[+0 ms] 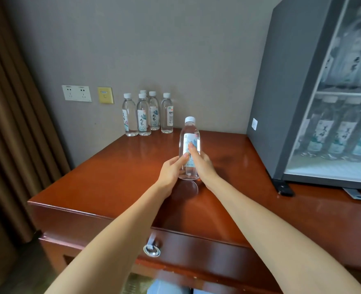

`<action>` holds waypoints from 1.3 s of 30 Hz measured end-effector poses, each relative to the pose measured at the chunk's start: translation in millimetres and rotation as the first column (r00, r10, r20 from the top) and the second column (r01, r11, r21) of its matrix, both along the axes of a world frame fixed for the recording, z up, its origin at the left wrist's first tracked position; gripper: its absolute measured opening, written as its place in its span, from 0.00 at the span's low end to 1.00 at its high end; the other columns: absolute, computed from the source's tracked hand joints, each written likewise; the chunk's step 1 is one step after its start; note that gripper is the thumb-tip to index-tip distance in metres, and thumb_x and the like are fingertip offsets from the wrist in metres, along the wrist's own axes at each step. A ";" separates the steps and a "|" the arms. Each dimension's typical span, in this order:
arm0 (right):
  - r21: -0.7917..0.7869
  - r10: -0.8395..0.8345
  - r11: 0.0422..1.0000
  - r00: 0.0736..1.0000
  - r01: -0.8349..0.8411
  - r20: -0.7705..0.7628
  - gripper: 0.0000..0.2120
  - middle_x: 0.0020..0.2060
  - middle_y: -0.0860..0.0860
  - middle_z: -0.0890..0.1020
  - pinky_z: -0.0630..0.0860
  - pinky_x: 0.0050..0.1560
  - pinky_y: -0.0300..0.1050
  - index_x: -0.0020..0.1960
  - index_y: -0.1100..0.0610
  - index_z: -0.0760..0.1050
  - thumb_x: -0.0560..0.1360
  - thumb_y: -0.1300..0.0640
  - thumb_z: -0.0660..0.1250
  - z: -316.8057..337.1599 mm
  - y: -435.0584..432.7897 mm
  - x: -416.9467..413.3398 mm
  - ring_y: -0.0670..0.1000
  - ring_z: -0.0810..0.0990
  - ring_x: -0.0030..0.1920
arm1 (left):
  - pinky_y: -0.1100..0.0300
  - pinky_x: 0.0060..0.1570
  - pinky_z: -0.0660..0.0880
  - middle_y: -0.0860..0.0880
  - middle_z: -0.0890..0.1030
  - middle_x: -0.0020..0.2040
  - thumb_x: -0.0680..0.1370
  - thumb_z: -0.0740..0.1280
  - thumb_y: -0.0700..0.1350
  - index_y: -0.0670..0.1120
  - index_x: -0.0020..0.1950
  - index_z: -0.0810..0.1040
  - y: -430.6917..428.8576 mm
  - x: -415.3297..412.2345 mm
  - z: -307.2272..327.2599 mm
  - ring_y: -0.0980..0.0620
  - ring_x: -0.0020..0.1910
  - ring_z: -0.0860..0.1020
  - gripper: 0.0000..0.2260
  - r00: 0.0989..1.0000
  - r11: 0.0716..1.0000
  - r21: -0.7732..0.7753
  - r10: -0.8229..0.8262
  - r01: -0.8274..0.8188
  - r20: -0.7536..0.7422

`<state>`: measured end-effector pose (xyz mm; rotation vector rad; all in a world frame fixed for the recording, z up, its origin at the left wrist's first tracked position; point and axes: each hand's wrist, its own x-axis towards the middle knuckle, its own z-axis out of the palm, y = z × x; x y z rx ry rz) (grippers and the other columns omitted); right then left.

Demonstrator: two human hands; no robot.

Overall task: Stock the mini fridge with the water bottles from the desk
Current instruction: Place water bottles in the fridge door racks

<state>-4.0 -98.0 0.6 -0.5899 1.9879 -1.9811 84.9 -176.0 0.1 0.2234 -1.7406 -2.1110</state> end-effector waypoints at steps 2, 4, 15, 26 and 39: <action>0.018 -0.001 1.000 1.000 0.002 -0.029 0.23 0.50 0.52 0.84 0.80 0.55 0.50 0.62 0.53 0.74 0.76 0.37 0.62 -0.9 10.3 8.6 0.52 0.84 0.49 | 0.53 0.49 0.80 0.38 0.84 0.50 0.80 0.65 0.49 0.39 0.57 0.80 7.2 8.9 -1.4 0.41 0.47 0.84 0.15 1.000 0.999 -0.032 -0.009 0.010 0.013; 0.019 -0.001 1.000 0.999 0.002 -0.045 0.21 0.47 0.50 0.84 0.81 0.52 0.48 0.60 0.51 0.74 0.76 0.37 0.63 -0.2 20.2 17.3 0.50 0.84 0.47 | 0.51 0.54 0.79 0.39 0.84 0.51 0.80 0.64 0.49 0.40 0.57 0.80 15.3 17.4 -1.5 0.41 0.48 0.84 0.14 1.000 0.999 -0.041 -0.016 0.016 0.017; 0.044 -0.069 0.996 0.993 0.073 -0.099 0.14 0.44 0.45 0.82 0.80 0.43 0.40 0.53 0.44 0.72 0.76 0.36 0.62 -3.0 84.4 52.6 0.46 0.83 0.44 | 0.61 0.39 0.79 0.40 0.84 0.50 0.81 0.63 0.49 0.40 0.60 0.78 74.2 49.4 -0.8 0.46 0.43 0.85 0.15 0.996 0.996 -0.037 -0.086 0.087 0.030; 0.095 -0.137 0.983 0.971 0.158 -0.195 0.12 0.43 0.45 0.84 0.82 0.52 0.48 0.46 0.41 0.75 0.74 0.34 0.62 -4.7 146.8 84.2 0.47 0.85 0.45 | 0.61 0.41 0.79 0.42 0.85 0.50 0.81 0.63 0.49 0.42 0.60 0.78 126.4 73.6 -2.5 0.46 0.45 0.84 0.14 0.979 0.978 -0.024 -0.205 0.205 0.013; 0.142 -0.320 0.922 0.917 0.359 -0.238 0.28 0.47 0.50 0.84 0.78 0.57 0.56 0.52 0.42 0.77 0.65 0.25 0.57 1.3 228.4 89.3 0.53 0.83 0.49 | 0.64 0.38 0.78 0.42 0.83 0.47 0.82 0.62 0.47 0.37 0.61 0.77 201.9 58.1 2.4 0.54 0.35 0.82 0.16 0.954 0.952 -0.058 -0.297 0.300 0.043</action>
